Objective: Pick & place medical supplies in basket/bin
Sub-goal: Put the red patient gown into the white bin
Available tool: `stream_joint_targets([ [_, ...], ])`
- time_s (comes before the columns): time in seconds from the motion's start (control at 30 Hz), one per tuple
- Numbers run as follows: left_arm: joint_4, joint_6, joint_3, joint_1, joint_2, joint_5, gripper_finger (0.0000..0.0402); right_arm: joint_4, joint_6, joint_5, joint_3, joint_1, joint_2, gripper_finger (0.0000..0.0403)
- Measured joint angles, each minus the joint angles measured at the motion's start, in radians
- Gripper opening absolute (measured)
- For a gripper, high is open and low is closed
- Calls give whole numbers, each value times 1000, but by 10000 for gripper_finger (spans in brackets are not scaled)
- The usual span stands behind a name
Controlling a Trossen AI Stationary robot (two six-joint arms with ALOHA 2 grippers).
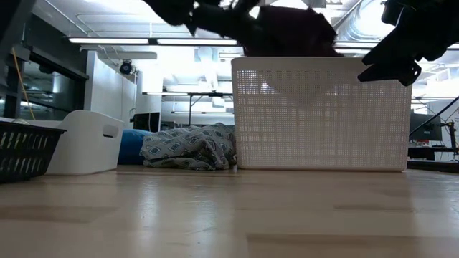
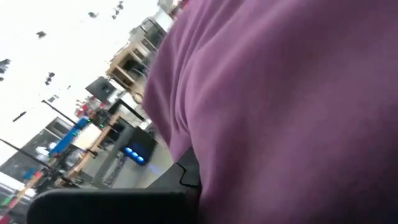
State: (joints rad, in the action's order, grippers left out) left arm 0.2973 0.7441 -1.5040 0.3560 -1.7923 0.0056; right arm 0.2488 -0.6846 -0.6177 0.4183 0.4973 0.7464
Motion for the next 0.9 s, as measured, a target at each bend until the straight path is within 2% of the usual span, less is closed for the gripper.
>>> stream_joint_targets([
  [0.3,158,18,0,11,-122,0,34,2,0,24,0,0,0,210],
  [0.9,117,-14,0,32,-136,20,42,2,0,26,0,0,0,210],
])
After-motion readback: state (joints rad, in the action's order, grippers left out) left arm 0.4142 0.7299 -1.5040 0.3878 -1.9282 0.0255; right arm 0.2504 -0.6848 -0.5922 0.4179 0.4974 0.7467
